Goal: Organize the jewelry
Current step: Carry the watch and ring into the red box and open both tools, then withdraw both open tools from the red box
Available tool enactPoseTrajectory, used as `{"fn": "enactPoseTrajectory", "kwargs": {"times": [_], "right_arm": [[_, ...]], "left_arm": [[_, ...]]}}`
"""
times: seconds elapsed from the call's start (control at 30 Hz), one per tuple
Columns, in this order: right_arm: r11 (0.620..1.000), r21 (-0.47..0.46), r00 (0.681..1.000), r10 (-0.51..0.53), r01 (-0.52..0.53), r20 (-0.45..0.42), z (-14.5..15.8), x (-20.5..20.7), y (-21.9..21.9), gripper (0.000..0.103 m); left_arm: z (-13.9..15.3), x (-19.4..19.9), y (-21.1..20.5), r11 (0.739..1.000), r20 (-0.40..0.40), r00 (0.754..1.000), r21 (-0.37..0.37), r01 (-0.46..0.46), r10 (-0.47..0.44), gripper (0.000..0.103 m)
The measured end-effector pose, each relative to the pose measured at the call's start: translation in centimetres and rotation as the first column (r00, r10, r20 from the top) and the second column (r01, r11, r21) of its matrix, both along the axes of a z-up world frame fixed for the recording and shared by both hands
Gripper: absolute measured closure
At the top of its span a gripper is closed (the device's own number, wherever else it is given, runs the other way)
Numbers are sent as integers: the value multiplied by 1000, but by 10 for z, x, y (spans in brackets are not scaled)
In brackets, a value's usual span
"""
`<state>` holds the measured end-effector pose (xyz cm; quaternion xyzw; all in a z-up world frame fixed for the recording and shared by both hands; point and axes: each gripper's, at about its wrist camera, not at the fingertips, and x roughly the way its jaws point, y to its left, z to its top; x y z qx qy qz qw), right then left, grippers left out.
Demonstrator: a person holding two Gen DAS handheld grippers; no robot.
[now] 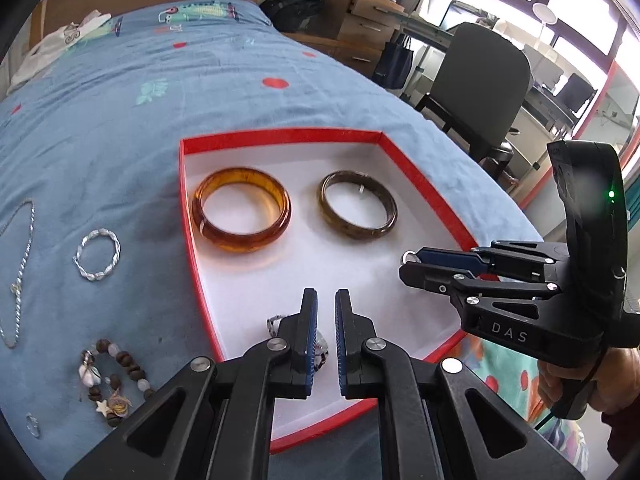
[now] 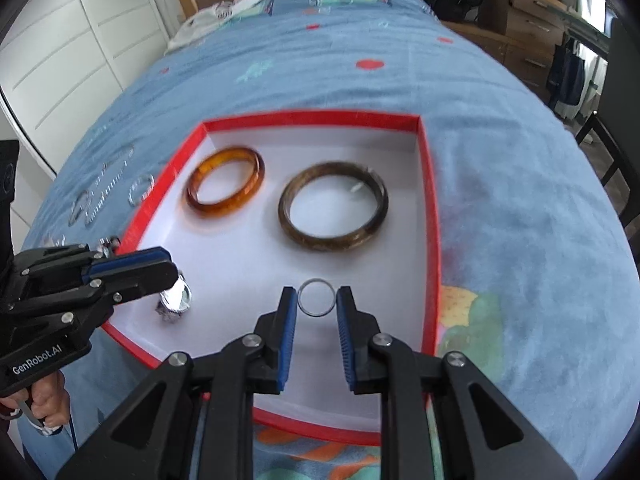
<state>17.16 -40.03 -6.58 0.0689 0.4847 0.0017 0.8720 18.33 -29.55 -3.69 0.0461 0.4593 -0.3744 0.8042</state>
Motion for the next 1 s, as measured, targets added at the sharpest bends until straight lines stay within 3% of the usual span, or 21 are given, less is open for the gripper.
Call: {"fn": "enactPoseTrajectory", "kwargs": {"times": [0.33, 0.4, 0.5, 0.77, 1.0], "right_arm": [[1000, -21, 998, 20, -22, -65, -5, 4, 1, 81], [999, -28, 997, 24, -27, -77, -5, 4, 4, 76], [999, -43, 996, 26, -29, -82, 1, 1, 9, 59], [997, -67, 1000, -25, 25, -1, 53, -29, 24, 58], [997, -65, 995, -40, 46, 95, 103, -69, 52, 58]], "left_arm": [[2, -6, 8, 1000, 0, 1000, 8, -17, 17, 91], [7, -7, 11, 1000, 4, 1000, 0, -19, 19, 85], [22, -11, 20, 999, 26, 999, -11, -36, 36, 72], [72, -38, 81, 991, 112, 985, -18, -129, 130, 54], [103, -65, 153, 967, 180, 951, -15, -254, 253, 42]]}}
